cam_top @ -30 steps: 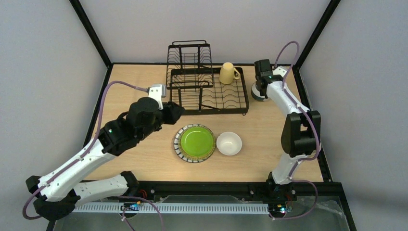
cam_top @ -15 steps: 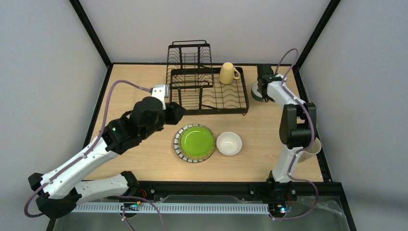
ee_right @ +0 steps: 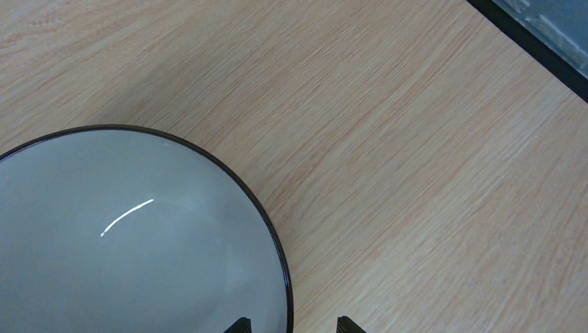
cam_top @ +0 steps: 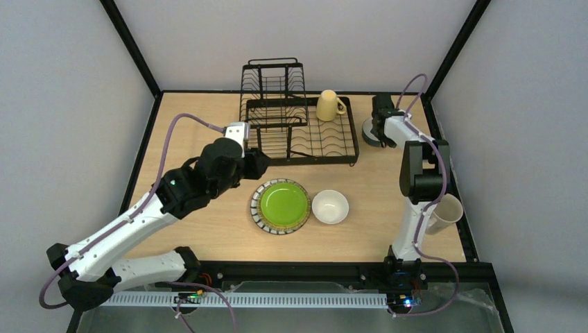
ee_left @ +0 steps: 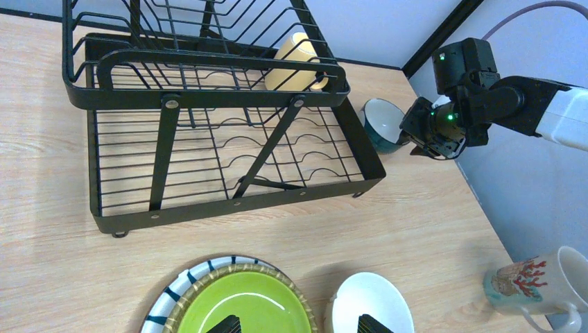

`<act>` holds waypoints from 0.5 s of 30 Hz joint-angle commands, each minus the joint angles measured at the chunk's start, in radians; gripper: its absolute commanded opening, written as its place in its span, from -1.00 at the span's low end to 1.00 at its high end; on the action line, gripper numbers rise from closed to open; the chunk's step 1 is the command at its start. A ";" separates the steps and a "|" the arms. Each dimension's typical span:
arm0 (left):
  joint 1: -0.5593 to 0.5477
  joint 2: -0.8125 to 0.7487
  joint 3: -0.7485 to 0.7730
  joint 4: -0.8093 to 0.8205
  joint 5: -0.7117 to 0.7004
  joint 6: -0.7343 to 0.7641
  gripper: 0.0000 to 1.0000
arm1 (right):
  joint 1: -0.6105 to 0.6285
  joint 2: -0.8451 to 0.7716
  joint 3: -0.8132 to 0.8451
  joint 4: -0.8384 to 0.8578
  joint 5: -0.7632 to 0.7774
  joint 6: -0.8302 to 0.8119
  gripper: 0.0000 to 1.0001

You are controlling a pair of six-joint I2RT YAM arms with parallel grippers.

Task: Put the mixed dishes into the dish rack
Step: Grab the bowl at the center of the board.

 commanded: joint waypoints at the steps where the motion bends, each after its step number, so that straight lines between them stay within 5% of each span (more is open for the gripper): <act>1: -0.006 0.020 0.025 -0.001 0.004 0.012 0.95 | -0.010 0.037 0.041 0.020 -0.017 -0.002 0.32; 13: -0.006 0.028 0.039 -0.002 -0.001 0.013 0.95 | -0.012 0.061 0.078 0.006 -0.025 -0.012 -0.94; 15: -0.007 0.024 0.039 -0.002 -0.001 0.011 0.95 | -0.012 0.055 0.074 0.005 -0.027 -0.014 -1.00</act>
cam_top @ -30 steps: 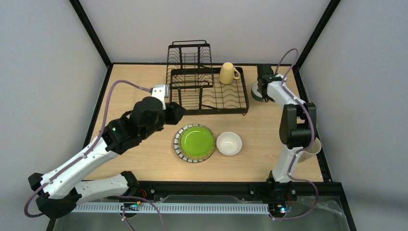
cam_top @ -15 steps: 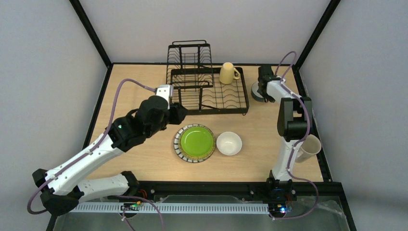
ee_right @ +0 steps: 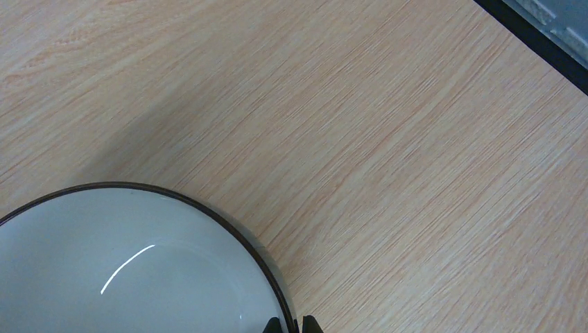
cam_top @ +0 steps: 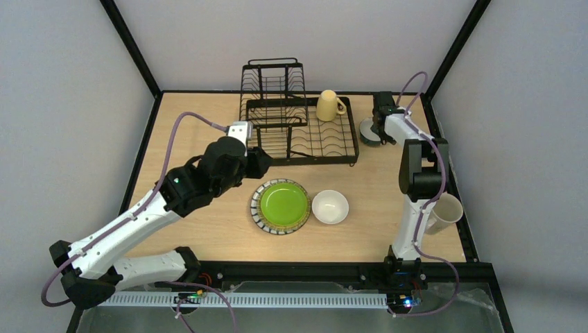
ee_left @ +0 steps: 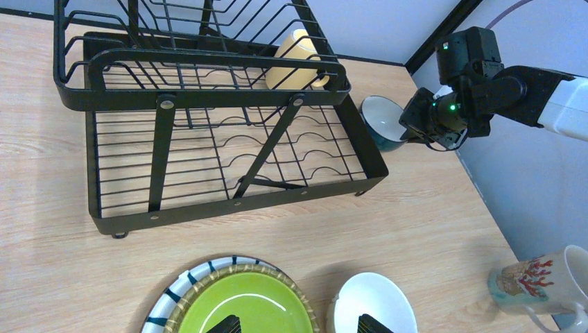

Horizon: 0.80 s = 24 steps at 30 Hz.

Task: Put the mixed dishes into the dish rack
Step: Grab the bowl at the center of the board.

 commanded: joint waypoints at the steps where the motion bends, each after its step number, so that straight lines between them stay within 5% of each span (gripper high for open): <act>1: -0.006 -0.006 0.030 -0.003 -0.001 0.003 0.95 | -0.003 0.005 0.014 0.000 -0.003 0.000 -1.00; 24: -0.008 -0.031 0.015 0.029 0.017 0.012 0.95 | -0.001 -0.250 0.029 0.006 -0.024 -0.098 -1.00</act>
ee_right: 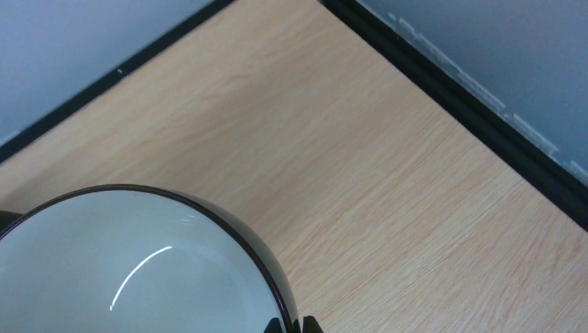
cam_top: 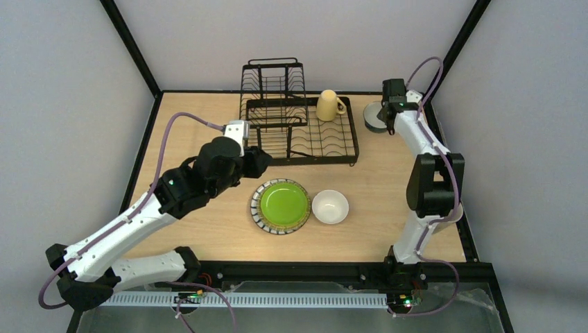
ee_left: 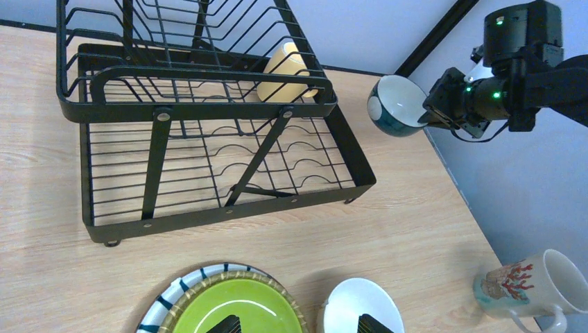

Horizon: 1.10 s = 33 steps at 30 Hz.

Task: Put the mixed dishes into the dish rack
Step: Grab the bowl at the center of the board, then place the bowl in the dish rack.

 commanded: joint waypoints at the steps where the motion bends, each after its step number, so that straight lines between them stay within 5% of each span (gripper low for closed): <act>1: -0.007 -0.004 0.009 0.025 0.015 0.012 0.95 | -0.001 -0.068 0.037 0.020 -0.019 -0.030 -1.00; 15: -0.018 0.040 0.038 0.054 0.033 0.032 0.95 | 0.092 -0.085 0.114 -0.004 -0.168 -0.136 -1.00; 33: -0.030 0.062 0.061 0.019 0.024 0.060 0.95 | 0.283 0.089 0.218 -0.020 -0.245 -0.184 -1.00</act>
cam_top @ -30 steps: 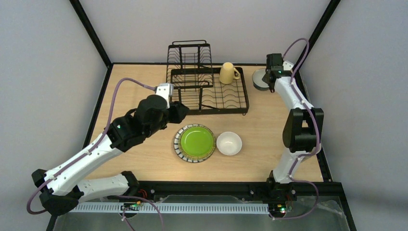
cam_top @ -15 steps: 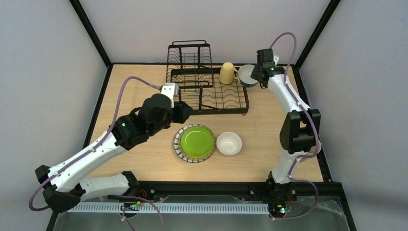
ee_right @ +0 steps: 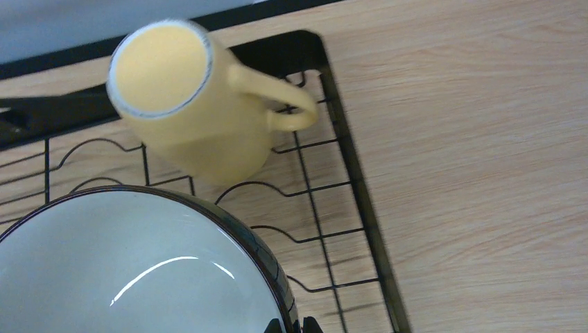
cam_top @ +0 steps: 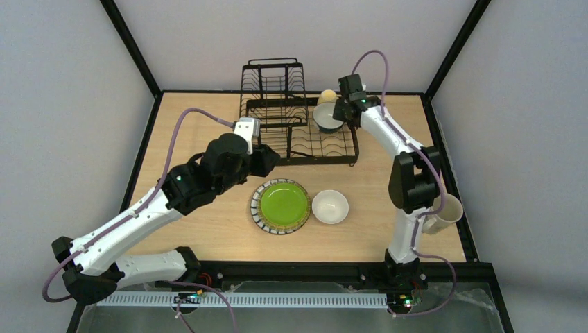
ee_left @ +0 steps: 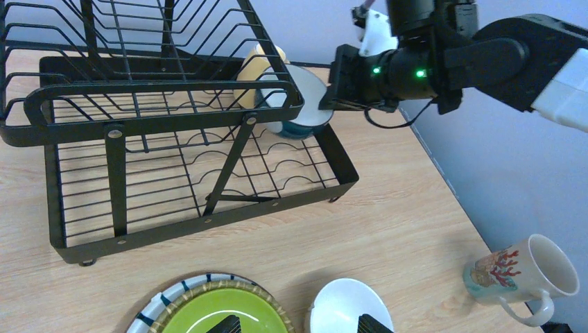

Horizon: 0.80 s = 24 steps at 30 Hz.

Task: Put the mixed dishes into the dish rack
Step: Place the bowl in the dish rack.

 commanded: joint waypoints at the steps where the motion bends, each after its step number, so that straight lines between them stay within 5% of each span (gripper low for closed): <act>1: -0.007 0.006 0.023 -0.022 -0.005 0.014 0.95 | 0.035 0.045 0.074 0.011 -0.028 -0.004 -1.00; 24: -0.009 0.019 0.019 -0.046 -0.015 0.012 0.95 | 0.119 0.262 0.194 0.043 -0.061 -0.013 -1.00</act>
